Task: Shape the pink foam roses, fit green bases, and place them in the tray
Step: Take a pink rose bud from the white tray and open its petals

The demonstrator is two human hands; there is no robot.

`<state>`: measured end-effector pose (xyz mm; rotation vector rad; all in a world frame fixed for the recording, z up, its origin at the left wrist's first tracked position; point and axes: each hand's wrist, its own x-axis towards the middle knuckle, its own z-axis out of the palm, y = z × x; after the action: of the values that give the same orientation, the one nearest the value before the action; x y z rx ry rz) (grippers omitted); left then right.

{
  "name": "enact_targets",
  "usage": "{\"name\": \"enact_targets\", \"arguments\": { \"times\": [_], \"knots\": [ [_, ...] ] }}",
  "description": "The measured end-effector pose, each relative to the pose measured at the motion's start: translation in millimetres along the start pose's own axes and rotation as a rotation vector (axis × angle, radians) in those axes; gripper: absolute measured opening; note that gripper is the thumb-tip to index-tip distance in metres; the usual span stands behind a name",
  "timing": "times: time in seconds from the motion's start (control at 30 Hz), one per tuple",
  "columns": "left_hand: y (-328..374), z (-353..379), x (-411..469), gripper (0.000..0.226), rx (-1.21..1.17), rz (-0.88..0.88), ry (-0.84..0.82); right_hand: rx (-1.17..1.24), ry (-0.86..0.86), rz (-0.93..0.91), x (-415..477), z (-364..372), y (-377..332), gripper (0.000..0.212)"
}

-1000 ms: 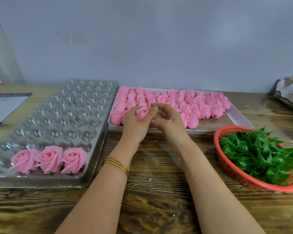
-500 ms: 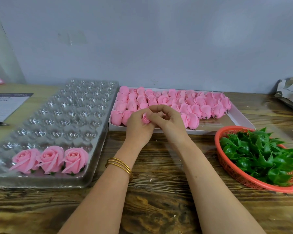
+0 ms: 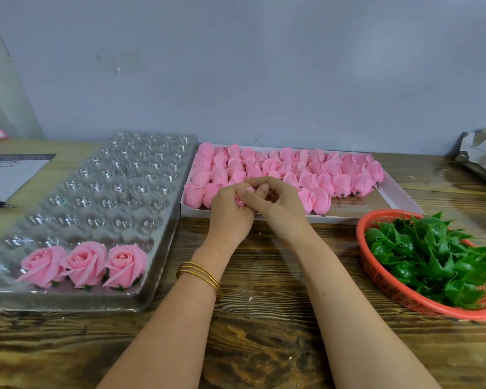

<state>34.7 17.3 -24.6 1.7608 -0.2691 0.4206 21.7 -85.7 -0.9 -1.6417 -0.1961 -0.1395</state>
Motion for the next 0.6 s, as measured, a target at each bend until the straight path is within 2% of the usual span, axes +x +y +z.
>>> {"name": "enact_targets", "arguments": {
  "times": [0.13,0.23,0.33,0.43,0.53,0.6],
  "knots": [
    [2.0,-0.4,0.7,0.020,0.020,-0.024,0.060,0.007,-0.016,0.003,2.3,-1.1,3.4,0.016],
    [2.7,-0.9,1.7,0.032,0.011,-0.019,0.121,0.165,-0.045,0.078,4.4,-0.6,4.7,0.026],
    [6.0,-0.3,3.3,0.035,-0.081,-0.043,0.182,0.316,-0.082,0.103,5.6,-1.3,3.9,0.027],
    [11.0,-0.4,3.3,0.032,-0.213,-0.138,0.226,0.192,-0.135,0.046,2.0,-1.0,3.4,0.031],
    [10.4,1.5,3.3,0.020,-0.323,-0.246,0.172,0.027,-0.148,-0.033,-0.5,-1.5,3.5,0.042],
    [11.6,2.9,2.6,0.029,-0.381,-0.310,0.162,0.003,-0.152,-0.051,-0.8,-2.1,3.1,0.044]
  ]
}}
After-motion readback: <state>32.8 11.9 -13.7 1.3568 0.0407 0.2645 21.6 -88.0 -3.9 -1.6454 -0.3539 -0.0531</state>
